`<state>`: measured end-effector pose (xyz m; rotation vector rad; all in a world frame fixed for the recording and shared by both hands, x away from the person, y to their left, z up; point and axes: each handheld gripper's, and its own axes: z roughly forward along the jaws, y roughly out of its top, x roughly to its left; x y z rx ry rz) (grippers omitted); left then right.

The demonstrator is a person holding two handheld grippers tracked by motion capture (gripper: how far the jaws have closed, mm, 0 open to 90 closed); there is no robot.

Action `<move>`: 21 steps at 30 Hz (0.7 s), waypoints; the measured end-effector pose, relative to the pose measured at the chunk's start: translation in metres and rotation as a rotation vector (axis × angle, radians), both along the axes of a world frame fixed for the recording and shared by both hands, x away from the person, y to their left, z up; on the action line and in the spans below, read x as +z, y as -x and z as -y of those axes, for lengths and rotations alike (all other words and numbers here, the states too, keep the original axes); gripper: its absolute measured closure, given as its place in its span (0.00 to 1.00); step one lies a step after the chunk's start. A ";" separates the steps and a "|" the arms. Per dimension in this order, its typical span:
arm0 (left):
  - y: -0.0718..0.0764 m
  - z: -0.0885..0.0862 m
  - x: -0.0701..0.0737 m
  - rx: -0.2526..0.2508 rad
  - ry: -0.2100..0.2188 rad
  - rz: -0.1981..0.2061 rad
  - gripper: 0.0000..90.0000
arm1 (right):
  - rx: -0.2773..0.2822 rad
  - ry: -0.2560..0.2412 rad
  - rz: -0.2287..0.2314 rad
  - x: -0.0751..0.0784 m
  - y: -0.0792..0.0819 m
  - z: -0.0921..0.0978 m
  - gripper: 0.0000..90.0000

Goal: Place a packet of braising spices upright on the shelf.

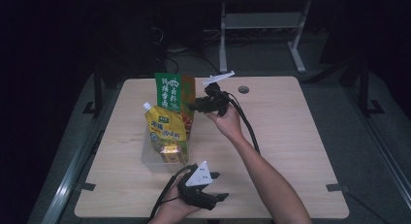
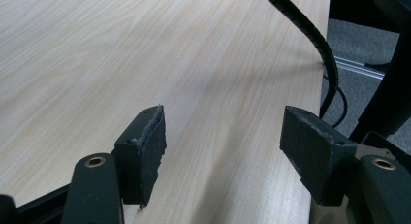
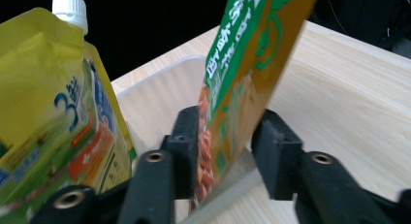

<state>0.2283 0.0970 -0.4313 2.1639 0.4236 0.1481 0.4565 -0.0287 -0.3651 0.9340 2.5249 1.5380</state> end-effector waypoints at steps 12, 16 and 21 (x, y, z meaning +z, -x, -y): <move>-0.002 0.001 -0.001 0.012 -0.005 -0.005 0.33 | 0.000 0.008 -0.027 0.009 0.009 0.035 0.55; -0.003 0.000 -0.001 0.017 -0.002 -0.006 0.33 | -0.002 0.008 -0.032 0.013 0.012 0.043 0.53; -0.006 -0.002 -0.001 0.028 -0.002 -0.007 0.33 | -0.001 0.005 -0.023 0.018 0.016 0.050 0.53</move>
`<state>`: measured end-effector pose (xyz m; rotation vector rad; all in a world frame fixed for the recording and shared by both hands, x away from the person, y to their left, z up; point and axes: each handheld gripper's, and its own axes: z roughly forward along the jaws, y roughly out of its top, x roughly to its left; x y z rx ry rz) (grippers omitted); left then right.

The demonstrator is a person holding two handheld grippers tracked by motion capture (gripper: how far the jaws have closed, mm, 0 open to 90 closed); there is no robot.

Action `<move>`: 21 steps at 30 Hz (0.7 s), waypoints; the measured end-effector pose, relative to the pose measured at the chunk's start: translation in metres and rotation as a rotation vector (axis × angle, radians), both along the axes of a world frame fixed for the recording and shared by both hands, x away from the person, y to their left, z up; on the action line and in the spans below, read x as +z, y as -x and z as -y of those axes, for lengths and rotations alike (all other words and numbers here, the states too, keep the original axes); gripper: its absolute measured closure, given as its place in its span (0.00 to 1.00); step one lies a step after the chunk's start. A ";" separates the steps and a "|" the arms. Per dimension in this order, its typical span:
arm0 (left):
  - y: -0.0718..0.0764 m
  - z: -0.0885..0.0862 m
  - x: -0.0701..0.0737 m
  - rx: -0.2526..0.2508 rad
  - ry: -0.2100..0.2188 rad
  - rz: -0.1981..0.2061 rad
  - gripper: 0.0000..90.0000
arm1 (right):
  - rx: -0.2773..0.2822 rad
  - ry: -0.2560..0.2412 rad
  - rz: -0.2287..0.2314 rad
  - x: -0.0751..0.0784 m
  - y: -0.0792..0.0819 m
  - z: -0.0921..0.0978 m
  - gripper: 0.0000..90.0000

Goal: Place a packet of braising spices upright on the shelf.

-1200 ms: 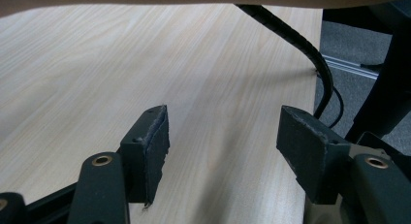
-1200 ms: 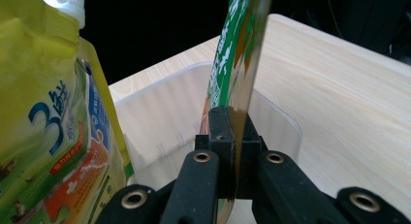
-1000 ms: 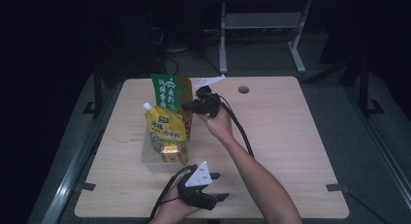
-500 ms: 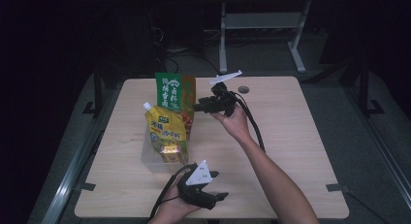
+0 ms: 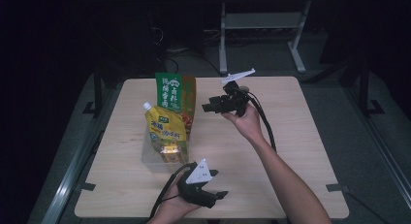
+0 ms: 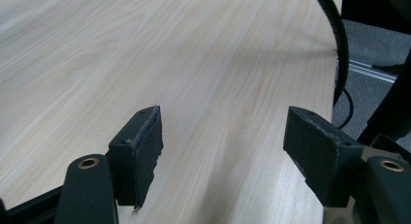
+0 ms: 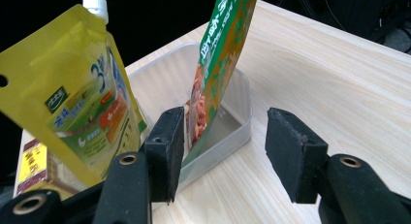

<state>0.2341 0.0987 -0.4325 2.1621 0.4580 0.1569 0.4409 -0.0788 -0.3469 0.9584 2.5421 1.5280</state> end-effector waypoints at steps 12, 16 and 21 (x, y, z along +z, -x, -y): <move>-0.004 -0.004 0.001 0.015 0.004 0.008 0.32 | -0.017 0.007 -0.013 0.001 0.008 0.018 0.51; -0.004 -0.004 0.001 0.015 0.001 0.004 0.32 | -0.030 0.012 -0.021 -0.001 0.010 0.027 0.50; -0.004 -0.004 0.001 0.019 -0.001 0.004 0.31 | -0.026 0.010 -0.033 -0.001 0.012 0.036 0.49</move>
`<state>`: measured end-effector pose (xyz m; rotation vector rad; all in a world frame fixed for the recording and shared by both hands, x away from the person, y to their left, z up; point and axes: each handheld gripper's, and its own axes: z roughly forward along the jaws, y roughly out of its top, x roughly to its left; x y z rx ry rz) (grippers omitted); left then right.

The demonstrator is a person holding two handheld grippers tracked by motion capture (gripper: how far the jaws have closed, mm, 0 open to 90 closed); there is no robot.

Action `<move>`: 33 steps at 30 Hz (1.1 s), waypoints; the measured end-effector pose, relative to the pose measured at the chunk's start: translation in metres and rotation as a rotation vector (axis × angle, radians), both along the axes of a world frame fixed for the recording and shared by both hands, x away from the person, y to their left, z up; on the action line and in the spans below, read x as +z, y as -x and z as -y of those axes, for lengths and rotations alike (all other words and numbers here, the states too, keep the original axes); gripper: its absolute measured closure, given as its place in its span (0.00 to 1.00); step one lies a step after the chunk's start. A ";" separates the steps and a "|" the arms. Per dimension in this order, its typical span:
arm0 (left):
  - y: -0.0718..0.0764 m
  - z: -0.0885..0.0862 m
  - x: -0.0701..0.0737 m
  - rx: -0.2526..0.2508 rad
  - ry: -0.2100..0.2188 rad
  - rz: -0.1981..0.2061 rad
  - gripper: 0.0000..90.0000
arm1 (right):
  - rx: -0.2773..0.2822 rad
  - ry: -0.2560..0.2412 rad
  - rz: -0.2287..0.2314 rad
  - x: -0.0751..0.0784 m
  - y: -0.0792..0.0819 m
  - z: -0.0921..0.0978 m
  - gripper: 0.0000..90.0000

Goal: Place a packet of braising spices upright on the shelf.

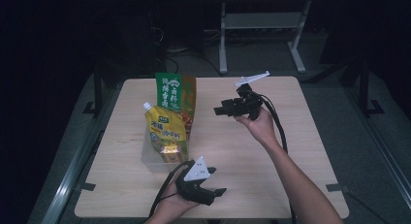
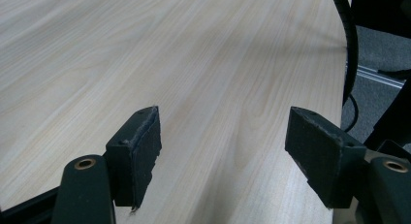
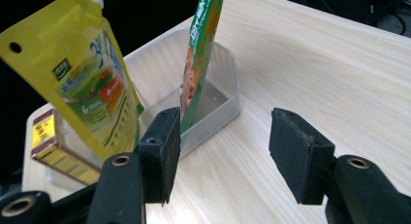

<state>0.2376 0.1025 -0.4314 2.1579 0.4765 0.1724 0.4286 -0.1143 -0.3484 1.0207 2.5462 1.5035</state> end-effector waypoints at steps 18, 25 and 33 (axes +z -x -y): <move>-0.001 0.001 -0.002 0.008 -0.005 -0.005 0.29 | -0.051 -0.011 -0.043 -0.013 0.016 0.038 0.46; -0.002 0.000 -0.002 0.014 0.003 -0.002 0.29 | -0.065 0.000 -0.053 -0.016 0.021 0.050 0.44; -0.002 0.000 -0.002 0.015 0.002 -0.002 0.29 | -0.069 0.005 -0.070 -0.015 0.026 0.062 0.43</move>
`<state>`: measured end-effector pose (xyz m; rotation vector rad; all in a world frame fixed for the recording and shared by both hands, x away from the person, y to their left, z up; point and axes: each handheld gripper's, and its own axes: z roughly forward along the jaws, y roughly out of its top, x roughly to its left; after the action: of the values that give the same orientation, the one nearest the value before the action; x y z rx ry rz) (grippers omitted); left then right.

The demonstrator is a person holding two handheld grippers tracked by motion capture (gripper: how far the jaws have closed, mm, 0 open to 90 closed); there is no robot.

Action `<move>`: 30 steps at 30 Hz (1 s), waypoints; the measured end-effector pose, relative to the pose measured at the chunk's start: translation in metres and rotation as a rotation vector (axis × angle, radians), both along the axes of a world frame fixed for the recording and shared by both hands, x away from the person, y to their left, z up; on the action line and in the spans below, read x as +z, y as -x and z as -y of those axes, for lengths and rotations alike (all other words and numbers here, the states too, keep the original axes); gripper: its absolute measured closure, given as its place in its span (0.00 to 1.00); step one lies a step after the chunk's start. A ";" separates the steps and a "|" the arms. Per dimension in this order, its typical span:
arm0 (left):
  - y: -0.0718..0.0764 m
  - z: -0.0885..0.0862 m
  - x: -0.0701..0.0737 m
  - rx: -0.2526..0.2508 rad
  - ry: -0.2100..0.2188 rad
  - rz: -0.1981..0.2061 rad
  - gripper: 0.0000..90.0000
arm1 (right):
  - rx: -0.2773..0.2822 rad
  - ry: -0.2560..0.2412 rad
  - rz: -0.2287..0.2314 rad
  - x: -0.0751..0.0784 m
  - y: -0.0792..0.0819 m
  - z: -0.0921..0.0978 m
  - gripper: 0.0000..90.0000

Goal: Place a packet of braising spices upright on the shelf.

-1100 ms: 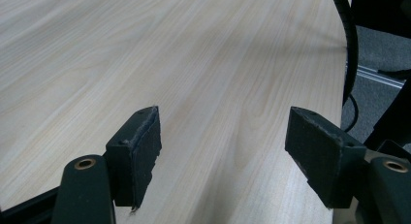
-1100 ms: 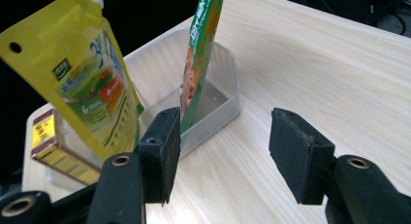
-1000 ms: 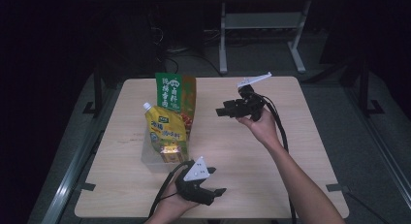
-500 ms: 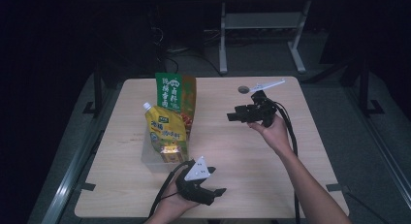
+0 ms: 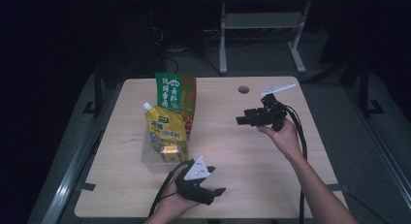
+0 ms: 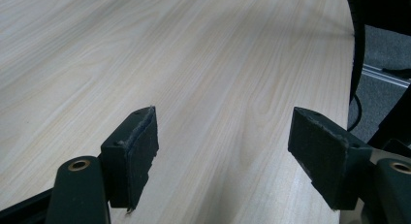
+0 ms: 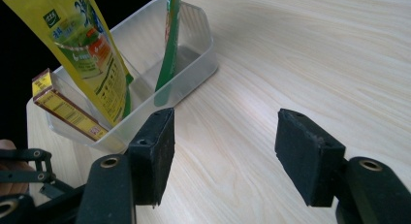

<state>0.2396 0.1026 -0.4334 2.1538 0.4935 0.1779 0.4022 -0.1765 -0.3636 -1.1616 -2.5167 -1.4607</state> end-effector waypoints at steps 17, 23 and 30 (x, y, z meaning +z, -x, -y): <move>-0.002 -0.002 0.002 -0.001 -0.016 0.007 0.28 | -0.025 0.002 -0.011 -0.010 0.021 0.030 0.41; -0.002 -0.003 0.002 0.003 -0.015 0.010 0.28 | -0.036 0.005 -0.029 -0.017 0.029 0.041 0.41; -0.002 -0.003 0.002 0.007 -0.011 0.010 0.28 | -0.047 0.007 -0.040 -0.024 0.037 0.051 0.40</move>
<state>0.2418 0.1059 -0.4313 2.1611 0.4958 0.1953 0.3655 -0.2277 -0.3872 -1.2463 -2.4868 -1.4243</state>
